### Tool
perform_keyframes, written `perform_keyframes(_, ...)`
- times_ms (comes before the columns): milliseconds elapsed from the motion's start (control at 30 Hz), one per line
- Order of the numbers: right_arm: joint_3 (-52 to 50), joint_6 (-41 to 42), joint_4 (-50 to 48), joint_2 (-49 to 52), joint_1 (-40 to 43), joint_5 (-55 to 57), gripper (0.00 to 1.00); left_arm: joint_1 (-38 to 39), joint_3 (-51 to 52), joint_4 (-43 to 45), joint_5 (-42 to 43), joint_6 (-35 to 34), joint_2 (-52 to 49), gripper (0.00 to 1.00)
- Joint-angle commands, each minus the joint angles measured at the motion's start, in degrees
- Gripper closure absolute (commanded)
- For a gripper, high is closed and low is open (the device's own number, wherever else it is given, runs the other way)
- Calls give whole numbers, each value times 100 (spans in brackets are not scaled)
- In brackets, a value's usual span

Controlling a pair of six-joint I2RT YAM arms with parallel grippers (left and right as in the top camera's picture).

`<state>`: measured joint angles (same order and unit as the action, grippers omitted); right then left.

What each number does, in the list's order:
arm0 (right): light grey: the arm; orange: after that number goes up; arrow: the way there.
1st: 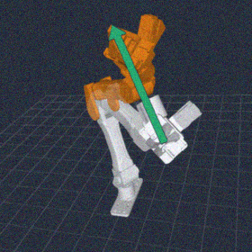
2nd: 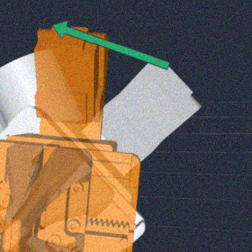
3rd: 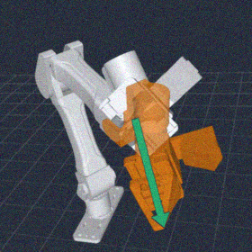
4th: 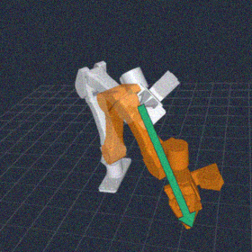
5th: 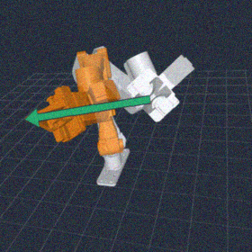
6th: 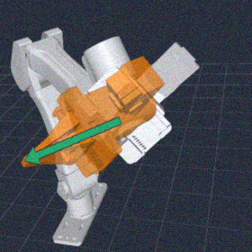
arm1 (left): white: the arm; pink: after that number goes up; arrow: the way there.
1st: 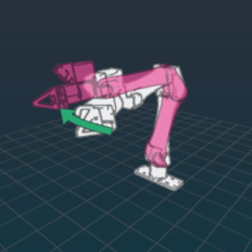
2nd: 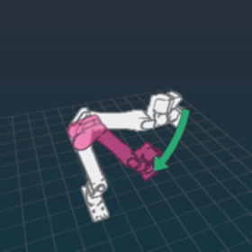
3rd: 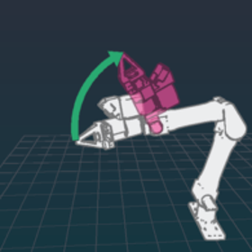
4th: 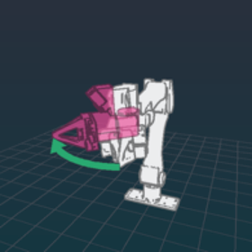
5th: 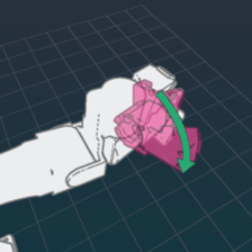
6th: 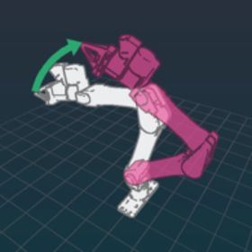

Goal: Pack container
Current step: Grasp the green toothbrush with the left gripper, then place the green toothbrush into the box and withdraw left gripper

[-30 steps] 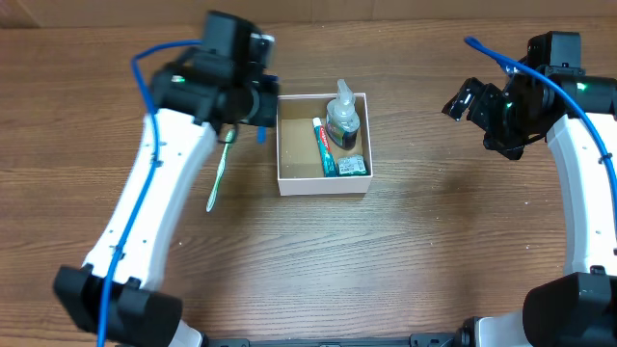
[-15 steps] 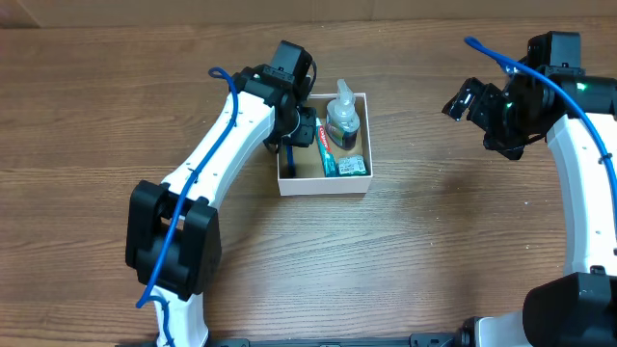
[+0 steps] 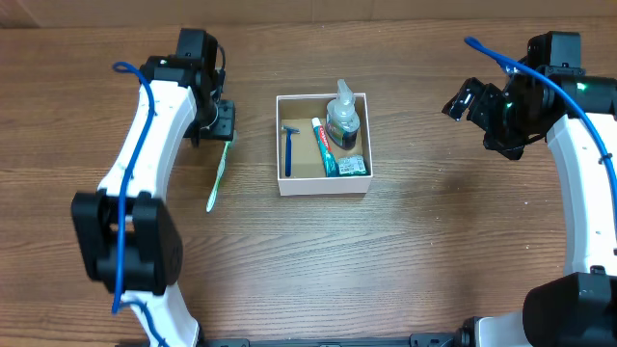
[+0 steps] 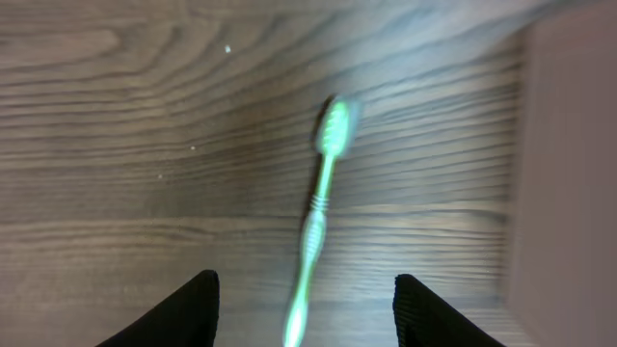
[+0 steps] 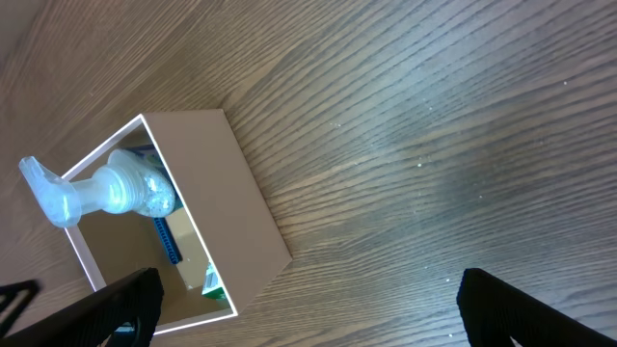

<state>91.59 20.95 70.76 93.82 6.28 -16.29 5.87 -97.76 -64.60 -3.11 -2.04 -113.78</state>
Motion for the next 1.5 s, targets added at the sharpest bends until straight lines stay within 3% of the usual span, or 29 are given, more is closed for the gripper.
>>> perform_keyframes(0,28,9,-13,-44,17,-31,0,-26,131,105,313,671,-756,45)
perform_keyframes(167,28,9,-13,-44,17,-31,0,-28,131,291,313,697,-1333,57)
perform_keyframes(433,28,11,-13,-44,17,-31,0,-33,120,258,348,479,-1473,96)
perform_keyframes(600,28,11,-13,-44,17,-31,0,-20,-166,-190,549,457,-1185,96)
perform_keyframes(733,31,9,-13,-44,17,-28,0,68,-678,-483,1215,168,-413,96)
perform_keyframes(833,31,9,-13,-44,17,-31,0,262,-903,-393,1725,-98,293,96)
perform_keyframes(967,28,11,-13,-44,17,-31,0,697,-909,39,1545,-579,946,96)
perform_keyframes(1133,31,11,-13,-44,17,-31,0,1292,-741,385,824,-1309,820,96)
perform_keyframes(1467,31,11,-13,-44,17,-31,0,1650,-439,1014,1161,-1611,-74,89)
